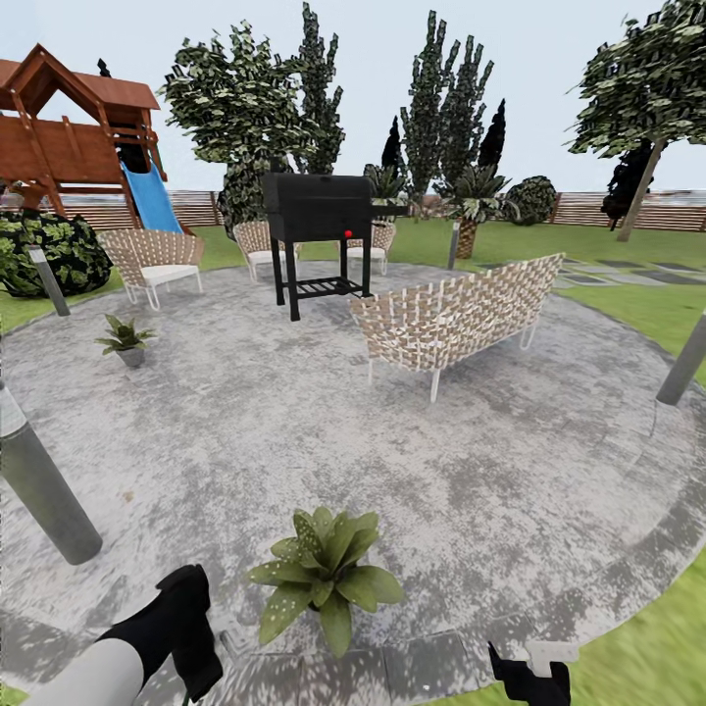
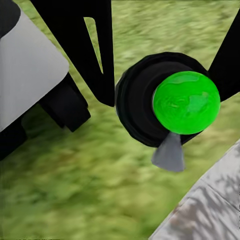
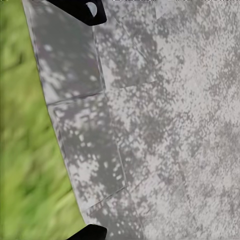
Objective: Pick up the pesticide atomizer in the garden and spray insectifuge to fully cover both potted plants in the garden.
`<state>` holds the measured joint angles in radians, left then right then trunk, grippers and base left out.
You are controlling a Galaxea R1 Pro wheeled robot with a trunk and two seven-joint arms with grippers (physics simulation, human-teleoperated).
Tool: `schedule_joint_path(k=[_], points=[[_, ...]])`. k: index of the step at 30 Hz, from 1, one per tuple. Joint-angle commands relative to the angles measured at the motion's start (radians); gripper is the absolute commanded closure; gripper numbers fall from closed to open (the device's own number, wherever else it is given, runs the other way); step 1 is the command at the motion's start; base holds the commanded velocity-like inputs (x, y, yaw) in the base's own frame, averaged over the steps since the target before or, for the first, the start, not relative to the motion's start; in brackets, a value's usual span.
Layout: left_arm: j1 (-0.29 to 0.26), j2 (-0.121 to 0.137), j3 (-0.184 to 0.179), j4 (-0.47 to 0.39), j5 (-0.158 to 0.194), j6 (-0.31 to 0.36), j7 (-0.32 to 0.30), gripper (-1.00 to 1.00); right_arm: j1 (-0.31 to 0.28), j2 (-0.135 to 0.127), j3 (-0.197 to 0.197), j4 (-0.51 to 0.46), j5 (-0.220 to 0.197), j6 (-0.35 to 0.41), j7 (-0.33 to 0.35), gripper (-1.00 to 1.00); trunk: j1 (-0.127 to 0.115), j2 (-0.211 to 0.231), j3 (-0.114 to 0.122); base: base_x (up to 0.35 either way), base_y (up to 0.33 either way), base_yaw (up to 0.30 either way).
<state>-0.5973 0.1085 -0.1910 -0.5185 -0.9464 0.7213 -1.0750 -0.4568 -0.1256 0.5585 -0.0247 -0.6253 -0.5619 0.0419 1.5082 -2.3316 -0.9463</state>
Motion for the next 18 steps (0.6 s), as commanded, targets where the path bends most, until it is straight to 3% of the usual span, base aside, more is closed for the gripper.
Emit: schedule_joint_path(k=[1, 11, 16, 17, 18], points=[[0.0, 0.001, -0.004, -0.003, -0.003, 0.006, -0.006, 1.0, 0.0, 0.0, 0.006, 0.0, -0.011, -0.003, 0.004, -1.0, 0.0, 0.0, -0.001, 0.0, 0.0, 0.114], [-0.001, -0.005, 0.001, -0.012, -0.002, 0.007, 0.04, 1.0, 0.0, 0.0, 0.006, 0.0, -0.011, -0.003, 0.004, -1.0, 0.0, 0.0, -0.001, 0.0, -0.01, 0.229], [-0.001, -0.003, 0.003, -0.015, -0.002, 0.007, 0.041, 1.0, 0.0, -0.005, 0.006, 0.001, -0.011, -0.003, 0.004, -1.0, 0.0, 0.0, -0.001, 0.04, -0.235, 0.047], [-0.001, -0.002, 0.013, -0.015, -0.002, 0.007, 0.042, 1.0, 0.0, -0.006, 0.006, 0.001, -0.011, -0.003, 0.004, -1.0, 0.0, 0.0, -0.001, 0.007, -0.241, 0.003], [-0.001, -0.001, 0.062, -0.015, -0.002, 0.006, 0.048, 1.0, 0.0, -0.006, 0.006, 0.0, -0.011, -0.003, 0.004, -1.0, 0.0, 0.0, -0.001, 0.019, -0.236, 0.001]])
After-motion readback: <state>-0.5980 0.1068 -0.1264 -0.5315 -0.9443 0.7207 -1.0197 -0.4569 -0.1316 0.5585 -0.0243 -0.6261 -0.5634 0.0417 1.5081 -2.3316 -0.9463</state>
